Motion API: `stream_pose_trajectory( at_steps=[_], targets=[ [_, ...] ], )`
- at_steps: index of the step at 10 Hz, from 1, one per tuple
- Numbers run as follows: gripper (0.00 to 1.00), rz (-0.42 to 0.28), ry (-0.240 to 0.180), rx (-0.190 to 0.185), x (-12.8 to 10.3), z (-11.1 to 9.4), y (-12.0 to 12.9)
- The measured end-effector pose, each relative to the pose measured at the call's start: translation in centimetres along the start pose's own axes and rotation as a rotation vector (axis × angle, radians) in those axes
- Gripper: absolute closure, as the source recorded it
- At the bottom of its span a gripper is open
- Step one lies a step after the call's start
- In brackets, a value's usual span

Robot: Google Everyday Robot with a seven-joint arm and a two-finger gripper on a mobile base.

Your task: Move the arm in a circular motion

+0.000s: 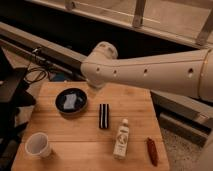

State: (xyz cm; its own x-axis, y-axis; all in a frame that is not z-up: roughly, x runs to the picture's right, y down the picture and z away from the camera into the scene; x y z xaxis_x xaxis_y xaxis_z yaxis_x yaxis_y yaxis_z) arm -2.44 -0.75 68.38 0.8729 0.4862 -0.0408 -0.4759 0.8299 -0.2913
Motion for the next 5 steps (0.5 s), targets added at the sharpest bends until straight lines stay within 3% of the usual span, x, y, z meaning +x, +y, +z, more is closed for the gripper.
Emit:
stream_pose_trajectory(
  at_steps=[5],
  targets=[
    [0.33, -0.003, -0.001, -0.004, 1.1, -0.6, -2.4]
  ],
)
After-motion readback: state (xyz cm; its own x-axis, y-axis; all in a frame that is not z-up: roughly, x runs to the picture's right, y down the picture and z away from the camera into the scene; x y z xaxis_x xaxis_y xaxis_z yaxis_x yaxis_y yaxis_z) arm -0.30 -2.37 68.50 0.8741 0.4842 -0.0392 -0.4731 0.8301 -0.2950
